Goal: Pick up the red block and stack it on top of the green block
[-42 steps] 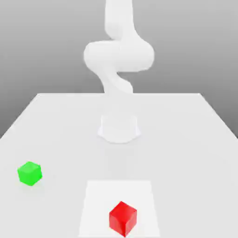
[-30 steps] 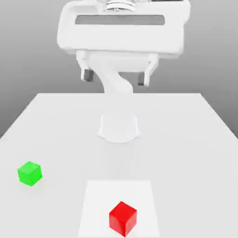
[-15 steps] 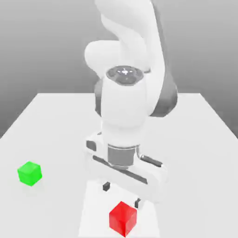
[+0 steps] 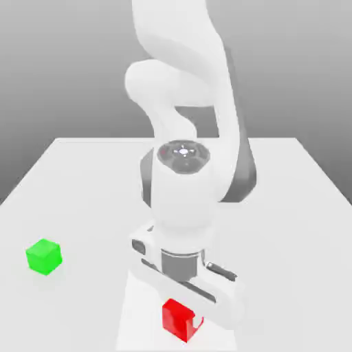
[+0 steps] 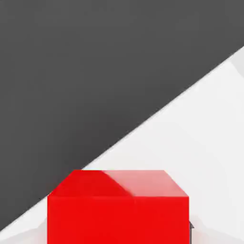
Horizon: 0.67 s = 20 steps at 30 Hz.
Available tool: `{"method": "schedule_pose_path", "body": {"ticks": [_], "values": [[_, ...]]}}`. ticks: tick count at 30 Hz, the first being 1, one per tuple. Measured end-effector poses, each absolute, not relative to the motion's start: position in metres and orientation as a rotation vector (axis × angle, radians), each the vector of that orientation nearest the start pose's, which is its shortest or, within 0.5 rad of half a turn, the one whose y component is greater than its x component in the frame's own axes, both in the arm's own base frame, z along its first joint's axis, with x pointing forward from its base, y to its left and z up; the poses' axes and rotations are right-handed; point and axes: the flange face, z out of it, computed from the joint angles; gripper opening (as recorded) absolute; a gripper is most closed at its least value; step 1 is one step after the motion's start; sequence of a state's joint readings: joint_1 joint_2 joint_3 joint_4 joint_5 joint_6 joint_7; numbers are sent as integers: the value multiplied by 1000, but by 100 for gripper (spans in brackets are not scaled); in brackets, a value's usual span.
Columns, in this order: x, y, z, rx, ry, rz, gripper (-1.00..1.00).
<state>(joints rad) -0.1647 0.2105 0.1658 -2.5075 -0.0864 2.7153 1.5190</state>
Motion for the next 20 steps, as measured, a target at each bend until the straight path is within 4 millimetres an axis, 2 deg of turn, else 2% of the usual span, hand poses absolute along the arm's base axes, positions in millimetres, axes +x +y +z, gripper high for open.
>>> {"method": "schedule_pose_path", "body": {"ticks": [3,5,6,8,9,10,11,12,17,18,20], "values": [[449,-66,216,-2189,2276,-11,-100],[427,-118,222,-2038,2422,-13,-100],[410,-152,225,-1927,2513,-13,-100],[357,-230,234,-1627,2716,-11,-100],[325,-263,238,-1465,2801,-8,-100],[295,-287,241,-1322,2865,-5,-100],[283,-292,243,-1267,2882,-3,-100],[282,-290,238,-1264,2879,-3,-100],[280,-289,188,-1255,2880,-2,-100],[279,-289,183,-1254,2880,-2,100],[279,-289,183,-1254,2880,-2,100]]}}
